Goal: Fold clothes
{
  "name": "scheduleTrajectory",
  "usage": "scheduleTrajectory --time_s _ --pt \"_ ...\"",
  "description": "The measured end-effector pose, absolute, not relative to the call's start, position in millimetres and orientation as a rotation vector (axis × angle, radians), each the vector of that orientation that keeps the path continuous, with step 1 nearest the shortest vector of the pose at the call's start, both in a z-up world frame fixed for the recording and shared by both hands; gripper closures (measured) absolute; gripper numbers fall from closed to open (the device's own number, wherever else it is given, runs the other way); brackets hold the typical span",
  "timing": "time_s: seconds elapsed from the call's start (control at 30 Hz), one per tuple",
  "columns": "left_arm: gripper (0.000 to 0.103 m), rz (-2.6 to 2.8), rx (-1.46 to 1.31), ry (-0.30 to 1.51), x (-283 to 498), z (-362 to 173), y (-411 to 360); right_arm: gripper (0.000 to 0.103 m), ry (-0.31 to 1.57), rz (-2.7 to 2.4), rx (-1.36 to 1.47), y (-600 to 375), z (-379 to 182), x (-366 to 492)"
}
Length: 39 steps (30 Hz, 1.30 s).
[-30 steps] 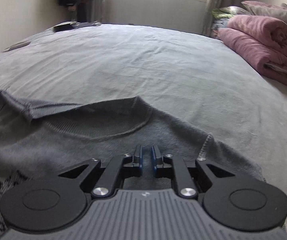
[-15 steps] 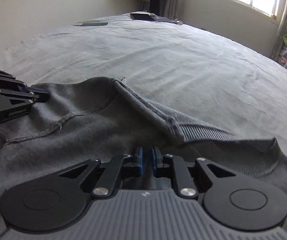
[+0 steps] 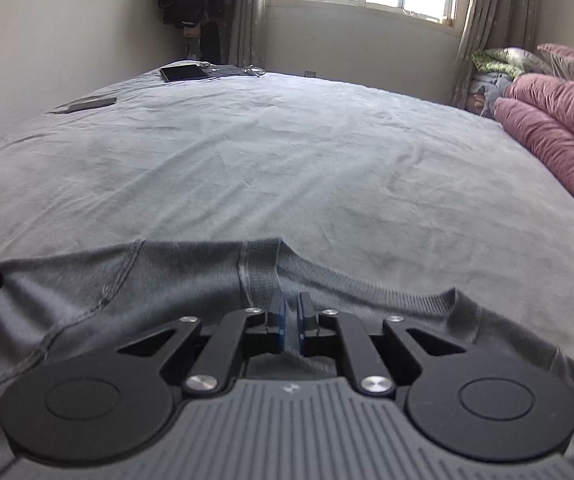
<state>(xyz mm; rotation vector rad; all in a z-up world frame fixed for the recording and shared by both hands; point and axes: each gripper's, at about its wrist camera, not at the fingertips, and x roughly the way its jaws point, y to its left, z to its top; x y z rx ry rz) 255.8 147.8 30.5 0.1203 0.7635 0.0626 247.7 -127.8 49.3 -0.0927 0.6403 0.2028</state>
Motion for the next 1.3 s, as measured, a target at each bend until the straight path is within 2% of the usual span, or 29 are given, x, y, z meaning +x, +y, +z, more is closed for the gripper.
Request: scheduleTrajectory --time_s 0.23,0.33,0.37,0.43,0.47,0.77,0.83,0.87,1.0,1.1,1.17,1.3 --pt "0.098 0.102 0.156 0.798 243 37 155 0.093 0.762 0.297 -0.053 -193 32 138" --pt "0.096 0.135 0.108 0.832 234 42 168 0.09 0.76 0.284 -0.015 -228 28 83" --pt "0.093 0.144 0.073 0.85 231 43 175 0.09 0.76 0.273 0.0 -240 28 67" --pt "0.065 0.162 -0.021 0.89 226 41 187 0.09 0.756 0.233 0.042 -265 31 35" --pt "0.062 0.16 -0.066 0.901 223 38 192 0.09 0.762 0.204 0.072 -277 33 24" --pt "0.062 0.181 -0.113 0.848 213 29 185 0.09 0.789 0.05 0.288 -337 36 -30" --pt "0.071 0.165 -0.145 0.829 212 32 183 0.09 0.791 0.048 0.304 -339 34 -31" --pt "0.072 0.141 -0.193 0.818 211 36 185 0.09 0.785 0.051 0.308 -338 34 -31" --pt "0.072 0.087 -0.374 0.797 205 48 193 0.09 0.771 0.086 0.286 -331 35 -29" --pt "0.066 0.103 -0.417 0.879 201 40 191 0.09 0.781 0.107 0.22 -324 33 -27" --pt "0.066 0.11 -0.456 0.928 196 36 190 0.09 0.786 0.125 0.192 -320 32 -27" --pt "0.062 0.109 -0.481 0.925 183 35 175 0.09 0.79 0.13 0.176 -316 34 -29"
